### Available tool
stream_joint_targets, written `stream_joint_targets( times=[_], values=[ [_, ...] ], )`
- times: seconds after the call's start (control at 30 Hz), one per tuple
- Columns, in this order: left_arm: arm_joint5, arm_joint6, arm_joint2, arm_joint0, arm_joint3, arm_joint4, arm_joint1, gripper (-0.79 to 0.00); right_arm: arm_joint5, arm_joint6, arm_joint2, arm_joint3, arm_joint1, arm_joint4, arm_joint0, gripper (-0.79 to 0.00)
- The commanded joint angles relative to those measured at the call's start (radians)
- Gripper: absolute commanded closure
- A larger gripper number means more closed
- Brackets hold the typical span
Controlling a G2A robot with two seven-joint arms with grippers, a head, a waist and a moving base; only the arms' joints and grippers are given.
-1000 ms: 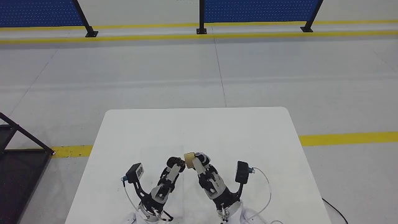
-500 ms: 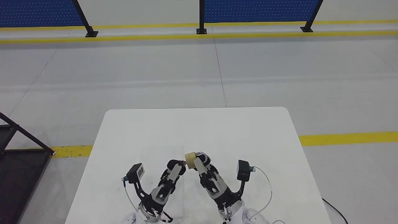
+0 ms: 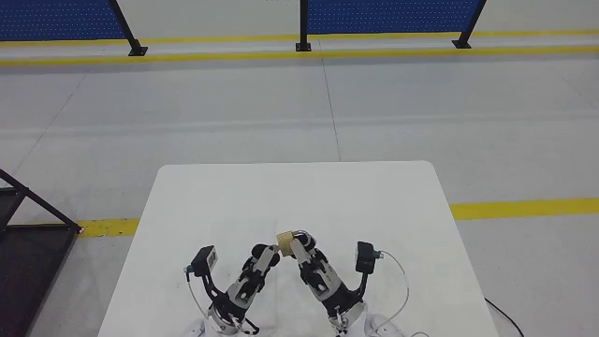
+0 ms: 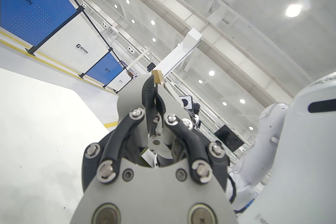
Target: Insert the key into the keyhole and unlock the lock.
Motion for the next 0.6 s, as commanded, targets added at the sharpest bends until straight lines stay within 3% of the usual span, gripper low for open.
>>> stream_joint_targets(
  times=[0.0,0.57],
  values=[
    [0.000,0.008,0.000,-0.002,0.002,0.012,0.000,0.000,0.001,0.001,0.000,0.000,0.000,0.001,-0.001,0.000],
    [0.011,0.139,-0.020,0.004,0.015,0.200,-0.015,0.000,0.005,0.033,0.004,-0.015,0.003,0.022,-0.015,0.000]
  ],
)
